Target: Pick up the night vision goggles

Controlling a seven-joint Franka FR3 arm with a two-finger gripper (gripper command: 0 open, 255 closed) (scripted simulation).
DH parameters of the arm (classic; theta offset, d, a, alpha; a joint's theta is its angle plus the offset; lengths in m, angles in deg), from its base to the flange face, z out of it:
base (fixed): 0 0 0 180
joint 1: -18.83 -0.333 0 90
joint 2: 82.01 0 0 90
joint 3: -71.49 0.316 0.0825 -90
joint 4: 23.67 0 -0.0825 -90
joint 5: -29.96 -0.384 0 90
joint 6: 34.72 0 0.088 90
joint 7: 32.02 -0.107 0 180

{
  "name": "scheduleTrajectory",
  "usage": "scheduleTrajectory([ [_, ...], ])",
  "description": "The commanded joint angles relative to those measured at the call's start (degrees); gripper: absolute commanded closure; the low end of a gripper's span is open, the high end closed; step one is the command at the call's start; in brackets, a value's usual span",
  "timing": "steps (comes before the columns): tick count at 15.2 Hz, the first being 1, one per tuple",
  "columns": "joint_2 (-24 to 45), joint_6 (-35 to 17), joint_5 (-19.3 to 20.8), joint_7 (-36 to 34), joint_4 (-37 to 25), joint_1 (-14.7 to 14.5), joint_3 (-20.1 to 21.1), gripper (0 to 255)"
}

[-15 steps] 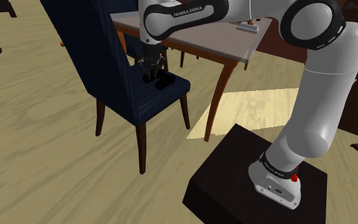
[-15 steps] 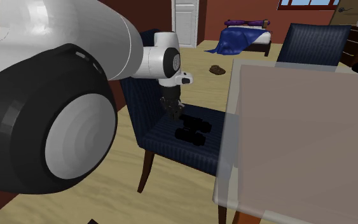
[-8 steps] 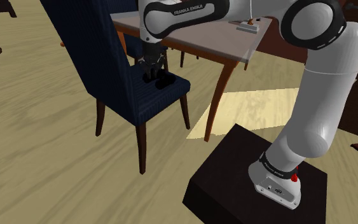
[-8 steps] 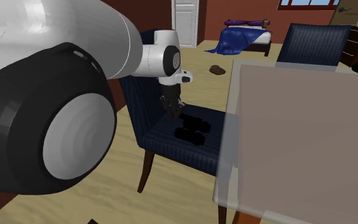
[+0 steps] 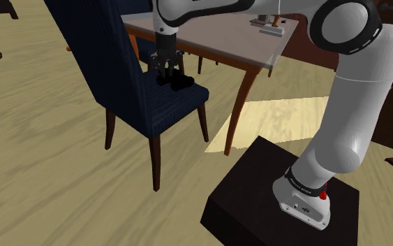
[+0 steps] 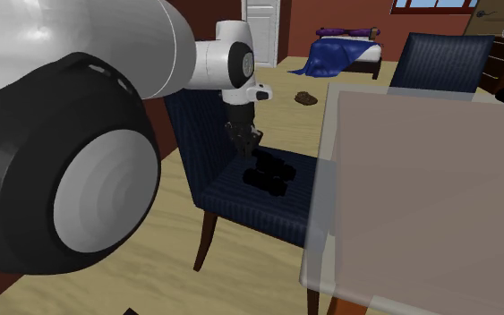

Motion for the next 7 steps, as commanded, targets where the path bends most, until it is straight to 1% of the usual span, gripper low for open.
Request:
scheduleTrajectory([
  [1, -0.4, 1.3, -0.1, 0.1, -1.0, 0.0, 0.1, 255],
  [5, -0.4, 4.4, -0.2, 0.3, -4.1, -0.2, 0.1, 255],
  [7, -0.4, 4.5, -0.2, 0.3, -4.2, -0.2, 0.1, 255],
])
